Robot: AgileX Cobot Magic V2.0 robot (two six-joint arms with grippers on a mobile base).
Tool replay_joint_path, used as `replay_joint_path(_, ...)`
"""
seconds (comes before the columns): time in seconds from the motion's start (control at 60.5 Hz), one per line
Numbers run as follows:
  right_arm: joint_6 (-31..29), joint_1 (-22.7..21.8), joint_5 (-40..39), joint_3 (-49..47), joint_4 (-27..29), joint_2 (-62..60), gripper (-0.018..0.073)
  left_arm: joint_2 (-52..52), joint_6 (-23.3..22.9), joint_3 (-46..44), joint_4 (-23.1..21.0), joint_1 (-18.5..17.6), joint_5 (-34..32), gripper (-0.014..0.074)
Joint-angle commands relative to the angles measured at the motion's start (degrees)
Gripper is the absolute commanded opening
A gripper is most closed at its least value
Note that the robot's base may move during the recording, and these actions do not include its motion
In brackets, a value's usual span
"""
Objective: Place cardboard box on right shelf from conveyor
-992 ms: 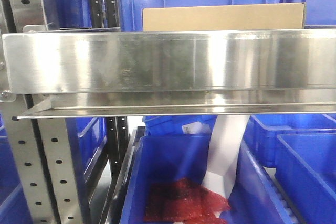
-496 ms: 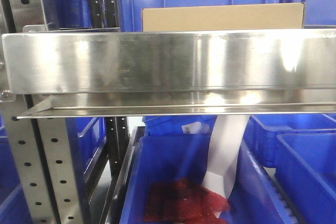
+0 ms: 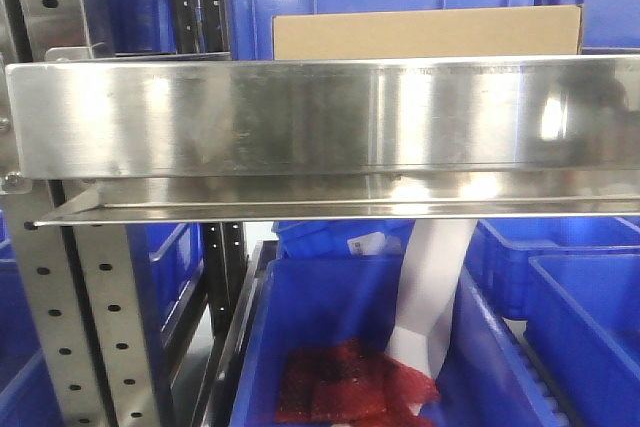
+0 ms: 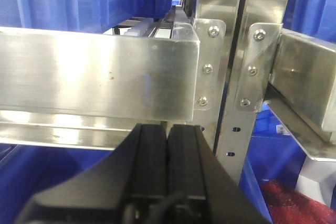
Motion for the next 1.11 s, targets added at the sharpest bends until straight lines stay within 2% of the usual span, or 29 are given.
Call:
replay_joint_path(0.0, -0.6, -0.4, -4.3, -0.3, 0.0, -1.2, 0.0025, -0.8, 0.0, 0.5, -0.3, -0.1, -4.9, -0.0116)
replay_joint_path(1.091, -0.6, -0.4, -4.2, -0.3, 0.0, -1.2, 0.0025, -0.8, 0.0, 0.5, -0.3, -0.1, -4.9, -0.0116)
